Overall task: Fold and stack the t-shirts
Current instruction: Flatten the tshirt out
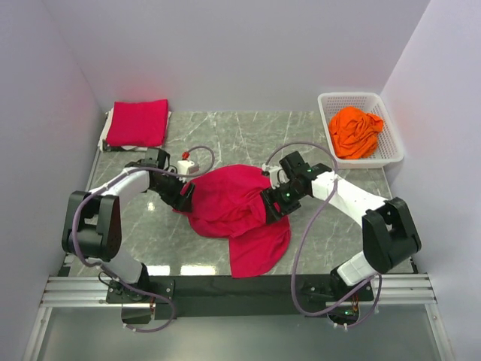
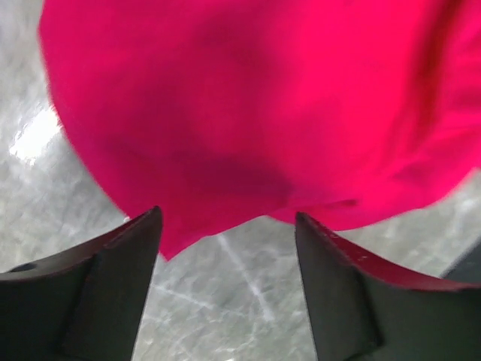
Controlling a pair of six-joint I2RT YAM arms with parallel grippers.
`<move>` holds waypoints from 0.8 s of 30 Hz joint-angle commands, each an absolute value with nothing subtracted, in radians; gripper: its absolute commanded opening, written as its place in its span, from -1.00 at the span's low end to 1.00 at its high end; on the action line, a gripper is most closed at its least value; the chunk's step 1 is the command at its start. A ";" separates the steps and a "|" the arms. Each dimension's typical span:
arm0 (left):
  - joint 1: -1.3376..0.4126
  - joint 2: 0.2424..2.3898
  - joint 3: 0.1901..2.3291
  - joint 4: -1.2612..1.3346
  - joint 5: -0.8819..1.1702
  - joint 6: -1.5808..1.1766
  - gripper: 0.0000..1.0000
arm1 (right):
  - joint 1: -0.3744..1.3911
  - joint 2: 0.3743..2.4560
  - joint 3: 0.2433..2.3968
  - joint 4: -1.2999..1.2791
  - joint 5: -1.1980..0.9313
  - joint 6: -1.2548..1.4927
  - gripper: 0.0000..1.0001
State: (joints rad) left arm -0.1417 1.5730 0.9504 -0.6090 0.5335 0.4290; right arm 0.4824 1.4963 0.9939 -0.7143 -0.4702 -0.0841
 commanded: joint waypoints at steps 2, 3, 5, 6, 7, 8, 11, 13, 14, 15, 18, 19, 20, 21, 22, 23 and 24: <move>-0.152 1.604 0.946 -0.542 0.352 0.439 0.47 | 0.514 1.557 1.014 -0.744 -0.402 -0.115 0.49; -0.153 1.633 0.946 -0.538 0.333 0.439 0.38 | 0.529 1.581 1.022 -0.761 -0.387 -0.117 0.49; -0.158 1.679 0.956 -0.522 0.263 0.416 0.21 | 0.558 1.669 1.055 -0.781 -0.335 -0.123 0.45; -0.156 1.695 0.962 -0.517 0.243 0.410 0.14 | 0.557 1.695 1.064 -0.779 -0.316 -0.118 0.42; -0.156 1.709 0.972 -0.512 0.226 0.394 0.07 | 0.557 1.742 1.086 -0.781 -0.299 -0.115 0.35; -0.156 1.719 0.977 -0.506 0.216 0.385 0.01 | 0.555 1.761 1.101 -0.779 -0.237 -0.109 0.29; -0.146 1.739 1.000 -0.499 0.187 0.348 -0.31 | 0.528 1.808 1.181 -0.769 -0.170 -0.094 -0.03; -0.129 1.753 1.032 -0.514 0.204 0.318 -0.69 | 0.485 1.838 1.253 -0.769 -0.137 -0.087 -0.33; -0.103 1.759 1.048 -0.528 0.218 0.307 -0.80 | 0.474 1.850 1.279 -0.770 -0.121 -0.100 -0.43; -0.086 1.776 1.063 -0.552 0.251 0.286 -0.98 | 0.451 1.862 1.305 -0.766 -0.086 -0.109 -0.54; -0.020 1.815 1.126 -0.607 0.323 0.264 -0.99 | 0.388 1.917 1.419 -0.759 -0.086 -0.156 -0.77; -0.008 1.824 1.150 -0.617 0.353 0.256 -0.99 | 0.377 1.955 1.498 -0.770 -0.086 -0.173 -0.76; 0.023 1.841 1.163 -0.627 0.370 0.253 -0.99 | 0.371 1.979 1.546 -0.785 -0.095 -0.190 -0.71; 0.034 1.845 1.175 -0.640 0.383 0.242 -0.99 | 0.367 2.006 1.592 -0.828 -0.101 -0.204 -0.63; 0.044 1.850 1.193 -0.658 0.414 0.241 -0.99 | 0.356 2.011 1.658 -0.845 -0.100 -0.221 -0.34; 0.066 1.845 1.201 -0.666 0.428 0.239 -0.99 | 0.351 2.005 1.675 -0.857 -0.104 -0.228 -0.15; 0.075 1.835 1.206 -0.667 0.439 0.238 -0.99 | 0.347 1.967 1.678 -0.864 -0.104 -0.235 -0.02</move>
